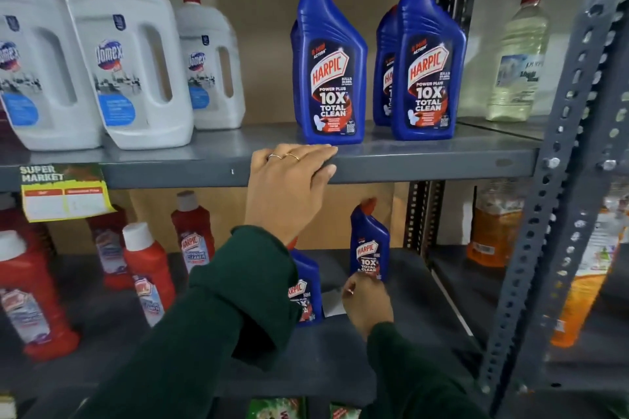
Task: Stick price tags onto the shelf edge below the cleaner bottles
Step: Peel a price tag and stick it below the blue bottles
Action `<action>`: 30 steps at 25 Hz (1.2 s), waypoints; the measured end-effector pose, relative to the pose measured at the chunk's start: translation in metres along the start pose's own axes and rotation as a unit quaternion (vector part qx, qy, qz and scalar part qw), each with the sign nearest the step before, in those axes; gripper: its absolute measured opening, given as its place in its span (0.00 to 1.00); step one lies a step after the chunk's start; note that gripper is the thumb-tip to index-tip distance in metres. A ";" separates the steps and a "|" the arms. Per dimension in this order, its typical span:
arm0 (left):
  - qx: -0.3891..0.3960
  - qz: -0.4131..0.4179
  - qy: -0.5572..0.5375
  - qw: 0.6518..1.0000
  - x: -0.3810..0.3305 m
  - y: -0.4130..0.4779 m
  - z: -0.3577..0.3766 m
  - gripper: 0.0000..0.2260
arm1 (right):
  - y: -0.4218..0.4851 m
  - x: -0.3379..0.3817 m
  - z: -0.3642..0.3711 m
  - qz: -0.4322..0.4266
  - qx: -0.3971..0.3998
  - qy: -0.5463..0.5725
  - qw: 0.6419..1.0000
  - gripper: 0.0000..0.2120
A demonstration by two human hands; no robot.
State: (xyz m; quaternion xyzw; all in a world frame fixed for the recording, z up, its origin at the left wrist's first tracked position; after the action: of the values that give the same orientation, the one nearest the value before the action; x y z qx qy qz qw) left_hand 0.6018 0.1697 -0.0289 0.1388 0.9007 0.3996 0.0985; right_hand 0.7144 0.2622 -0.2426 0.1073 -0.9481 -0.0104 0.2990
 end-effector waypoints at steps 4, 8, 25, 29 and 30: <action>0.011 0.044 0.002 0.999 0.007 0.016 -0.007 0.09 | 0.025 -0.016 0.025 0.103 0.067 -0.002 0.992 0.16; 0.029 0.092 -0.023 0.995 0.010 0.028 -0.008 0.12 | 0.051 -0.030 0.040 0.177 0.082 -0.002 0.981 0.25; -0.012 0.097 -0.055 0.994 0.011 0.022 -0.011 0.10 | 0.060 -0.041 0.041 0.135 -0.040 0.173 0.975 0.21; -0.070 0.039 -0.150 0.985 0.014 0.008 -0.016 0.06 | 0.029 -0.031 0.013 0.063 -0.074 0.236 0.967 0.20; -0.105 0.026 -0.141 0.984 0.012 0.001 -0.019 0.06 | 0.019 -0.024 0.006 0.031 -0.079 0.234 0.969 0.19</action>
State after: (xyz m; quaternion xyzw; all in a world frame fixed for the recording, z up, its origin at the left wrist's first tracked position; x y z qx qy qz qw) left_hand 0.5849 0.1609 -0.0161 0.2056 0.8270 0.4709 0.2280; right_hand 0.7268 0.2856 -0.2595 0.0534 -0.8511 -0.0504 0.5199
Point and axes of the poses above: each hand's wrist, its own y-axis towards the middle knuckle, its own z-axis out of the palm, x = y × z, the point moved 4 cm from there along y, towards the middle knuckle, and after that the axes turned 12 degrees about x, right-handed, at the moved point
